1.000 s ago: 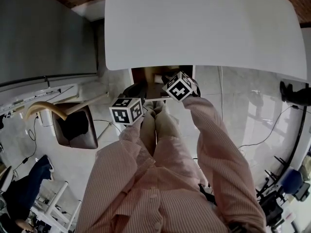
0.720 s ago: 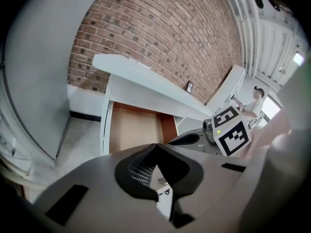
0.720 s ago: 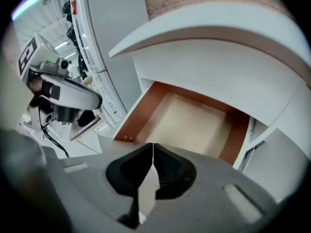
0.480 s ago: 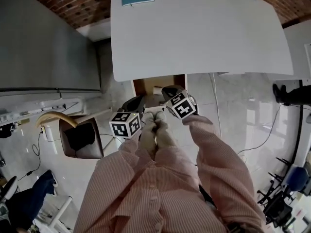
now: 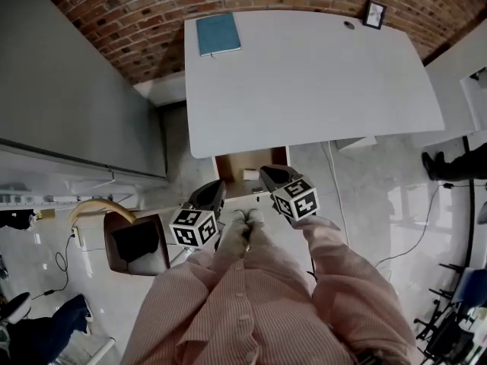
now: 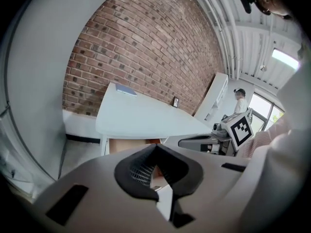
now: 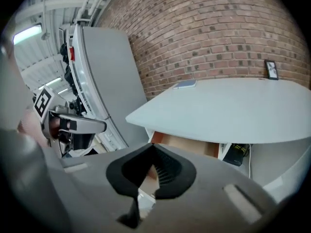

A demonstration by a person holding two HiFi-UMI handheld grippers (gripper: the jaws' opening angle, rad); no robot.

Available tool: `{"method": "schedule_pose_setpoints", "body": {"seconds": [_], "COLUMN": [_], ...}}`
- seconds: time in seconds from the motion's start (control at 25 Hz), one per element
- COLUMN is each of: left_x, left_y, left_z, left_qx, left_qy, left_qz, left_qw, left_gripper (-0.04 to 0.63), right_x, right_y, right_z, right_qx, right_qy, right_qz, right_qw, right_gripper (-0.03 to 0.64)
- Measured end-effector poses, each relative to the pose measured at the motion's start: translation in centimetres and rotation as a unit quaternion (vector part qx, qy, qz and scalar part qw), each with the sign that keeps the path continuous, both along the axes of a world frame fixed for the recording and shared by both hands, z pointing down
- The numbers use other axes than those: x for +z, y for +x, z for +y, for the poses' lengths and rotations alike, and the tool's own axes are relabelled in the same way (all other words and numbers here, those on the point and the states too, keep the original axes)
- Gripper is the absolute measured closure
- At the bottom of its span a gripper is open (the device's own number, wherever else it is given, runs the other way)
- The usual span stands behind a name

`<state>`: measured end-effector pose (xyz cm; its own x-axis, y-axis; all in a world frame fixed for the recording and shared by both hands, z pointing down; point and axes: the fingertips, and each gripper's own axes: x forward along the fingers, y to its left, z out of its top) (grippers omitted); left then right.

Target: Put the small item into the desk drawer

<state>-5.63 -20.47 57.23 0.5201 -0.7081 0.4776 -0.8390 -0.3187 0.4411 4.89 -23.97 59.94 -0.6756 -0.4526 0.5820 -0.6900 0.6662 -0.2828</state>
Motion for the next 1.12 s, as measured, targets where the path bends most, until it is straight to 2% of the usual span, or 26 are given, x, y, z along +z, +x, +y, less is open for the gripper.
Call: {"method": "schedule_pose_setpoints", "body": {"seconds": [0.4,0.72,1.12], "left_x": [-7.4,-10.6,-13.3], "left_y": [-1.2,-2.5,-5.5], "left_z": [-0.2,-0.4,-1.7], "left_qx": [0.005,0.001,-0.055], "left_qy": [0.087,0.129,0.171], "left_qz": [0.0,-0.023,-0.035], "left_qw": [0.9962,0.9914,0.9831], "left_gripper": [0.597,0.597,0.597], "right_x": [-9.0,-14.1,-17.8], "right_y": [0.8,1.8,3.5], "right_z": [-0.2,-1.2,-2.3], "right_qx": [0.069,0.089,0.115], "right_qy": [0.061,0.104,0.14], "right_qz": [-0.095,-0.132,-0.163], "right_qw": [0.991,0.982,0.97], "right_gripper": [0.611,0.611,0.611]}}
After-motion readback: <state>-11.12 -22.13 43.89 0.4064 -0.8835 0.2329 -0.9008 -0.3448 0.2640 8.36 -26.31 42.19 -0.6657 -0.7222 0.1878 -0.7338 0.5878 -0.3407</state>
